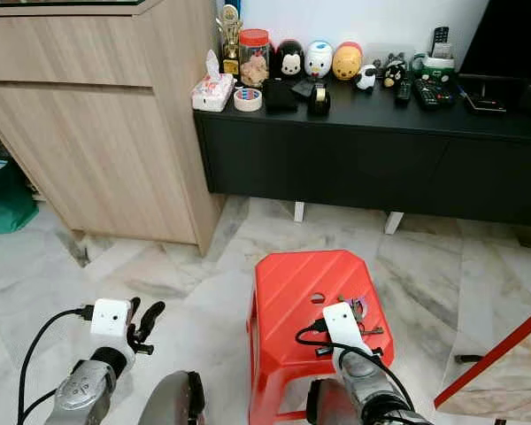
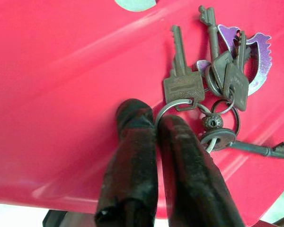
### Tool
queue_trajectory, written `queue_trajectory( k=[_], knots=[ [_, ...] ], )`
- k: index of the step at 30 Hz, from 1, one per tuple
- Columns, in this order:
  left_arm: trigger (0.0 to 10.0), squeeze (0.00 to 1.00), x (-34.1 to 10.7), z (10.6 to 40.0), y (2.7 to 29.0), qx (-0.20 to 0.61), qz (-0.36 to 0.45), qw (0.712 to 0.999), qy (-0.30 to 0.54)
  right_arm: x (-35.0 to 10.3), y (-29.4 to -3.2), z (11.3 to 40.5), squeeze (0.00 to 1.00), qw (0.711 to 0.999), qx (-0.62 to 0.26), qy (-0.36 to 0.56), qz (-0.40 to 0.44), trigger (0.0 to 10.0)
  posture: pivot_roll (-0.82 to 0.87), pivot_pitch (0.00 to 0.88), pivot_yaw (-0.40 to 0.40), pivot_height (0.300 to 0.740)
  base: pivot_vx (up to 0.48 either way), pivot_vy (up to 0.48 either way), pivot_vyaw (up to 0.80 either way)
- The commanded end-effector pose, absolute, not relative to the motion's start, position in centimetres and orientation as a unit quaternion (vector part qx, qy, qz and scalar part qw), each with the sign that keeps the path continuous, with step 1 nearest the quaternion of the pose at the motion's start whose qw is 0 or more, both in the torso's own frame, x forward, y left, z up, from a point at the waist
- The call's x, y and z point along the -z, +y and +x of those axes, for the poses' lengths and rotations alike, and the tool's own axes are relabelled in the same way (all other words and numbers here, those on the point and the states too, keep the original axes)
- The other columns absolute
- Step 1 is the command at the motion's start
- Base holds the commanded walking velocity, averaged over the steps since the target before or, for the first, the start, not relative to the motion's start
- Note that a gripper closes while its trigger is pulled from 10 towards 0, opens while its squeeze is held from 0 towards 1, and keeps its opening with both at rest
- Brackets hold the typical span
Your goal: Hang keys on a hook
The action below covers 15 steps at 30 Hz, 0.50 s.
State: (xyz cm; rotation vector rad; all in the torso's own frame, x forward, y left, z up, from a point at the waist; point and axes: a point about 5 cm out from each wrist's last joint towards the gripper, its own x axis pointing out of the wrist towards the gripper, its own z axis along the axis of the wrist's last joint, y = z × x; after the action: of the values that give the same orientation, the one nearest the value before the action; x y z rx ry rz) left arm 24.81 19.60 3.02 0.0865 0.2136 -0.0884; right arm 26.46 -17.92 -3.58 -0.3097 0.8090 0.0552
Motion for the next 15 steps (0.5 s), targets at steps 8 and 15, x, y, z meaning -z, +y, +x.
queue_trajectory(
  k=[8,15],
  knots=[
    [10.0,0.0,-2.8,24.7,19.6,0.05,0.054,0.99,0.117,3.7,-17.6,26.3,0.0,0.917,-0.024,0.381,-0.12,0.0,0.05,0.048,0.029,0.594,0.0,0.0,0.0],
    [10.0,0.0,-2.7,24.8,19.5,0.048,0.055,0.99,0.119,2.3,-17.3,27.8,0.0,0.94,-0.014,0.325,-0.104,0.0,0.05,0.044,0.025,0.594,0.0,0.0,0.0]
  ],
)
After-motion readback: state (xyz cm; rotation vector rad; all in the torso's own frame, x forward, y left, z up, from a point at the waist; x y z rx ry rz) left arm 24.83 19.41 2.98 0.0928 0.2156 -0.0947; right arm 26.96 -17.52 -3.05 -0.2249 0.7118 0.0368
